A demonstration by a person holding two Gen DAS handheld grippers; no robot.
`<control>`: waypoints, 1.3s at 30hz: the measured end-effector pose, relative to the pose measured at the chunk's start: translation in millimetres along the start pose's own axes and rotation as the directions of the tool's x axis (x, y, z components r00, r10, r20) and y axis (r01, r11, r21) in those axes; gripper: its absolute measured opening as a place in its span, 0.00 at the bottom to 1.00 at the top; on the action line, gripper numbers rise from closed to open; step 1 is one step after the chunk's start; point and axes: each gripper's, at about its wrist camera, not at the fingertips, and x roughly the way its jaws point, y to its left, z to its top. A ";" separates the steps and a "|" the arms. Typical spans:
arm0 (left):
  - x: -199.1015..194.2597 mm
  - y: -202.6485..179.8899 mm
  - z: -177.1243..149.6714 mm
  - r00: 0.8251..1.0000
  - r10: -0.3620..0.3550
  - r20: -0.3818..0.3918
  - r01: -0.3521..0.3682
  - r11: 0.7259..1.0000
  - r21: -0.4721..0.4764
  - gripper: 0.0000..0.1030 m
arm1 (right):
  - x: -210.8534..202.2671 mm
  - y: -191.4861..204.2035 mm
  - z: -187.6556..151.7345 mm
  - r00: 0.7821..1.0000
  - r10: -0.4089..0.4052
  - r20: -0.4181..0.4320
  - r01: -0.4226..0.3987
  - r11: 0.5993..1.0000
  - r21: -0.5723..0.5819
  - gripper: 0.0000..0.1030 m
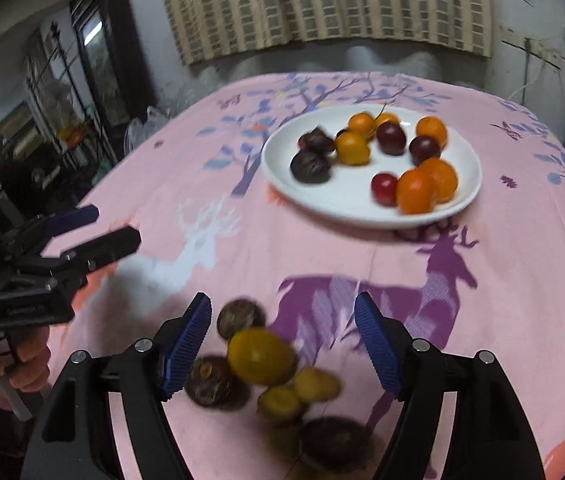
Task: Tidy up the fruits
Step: 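Grasp the large yellow citrus with the right tool while the left tool grasps a dark lychee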
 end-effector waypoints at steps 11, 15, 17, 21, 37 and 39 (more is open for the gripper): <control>-1.3 13.4 -4.8 0.999 0.043 -0.023 -0.044 0.997 -0.070 0.96 | 21.7 11.9 -14.6 0.997 0.014 -0.075 -0.018 0.999 -0.051 0.64; -3.2 12.4 -5.5 0.999 0.024 -0.025 -0.026 0.998 -0.065 0.96 | 25.5 12.8 -13.4 0.996 0.034 -0.081 -0.038 0.998 -0.044 0.40; -3.6 11.2 -6.1 0.999 0.031 -0.022 -0.032 0.998 -0.060 0.96 | 25.3 11.5 -13.3 0.996 0.035 -0.082 -0.038 0.999 -0.039 0.39; 0.6 6.0 -8.2 0.999 -0.006 -0.047 0.004 0.999 -0.053 0.96 | 7.4 -9.6 -5.4 0.995 0.098 -0.016 -0.097 0.992 0.080 0.39; 18.9 -88.4 -52.6 0.940 -0.259 -0.222 0.319 0.899 0.302 0.64 | -36.6 -48.8 1.0 0.988 0.078 0.131 -0.106 0.969 0.223 0.39; 19.6 -90.8 -54.1 0.931 -0.282 -0.232 0.345 0.890 0.300 0.62 | -37.8 -48.4 1.3 0.988 0.081 0.134 -0.109 0.969 0.220 0.39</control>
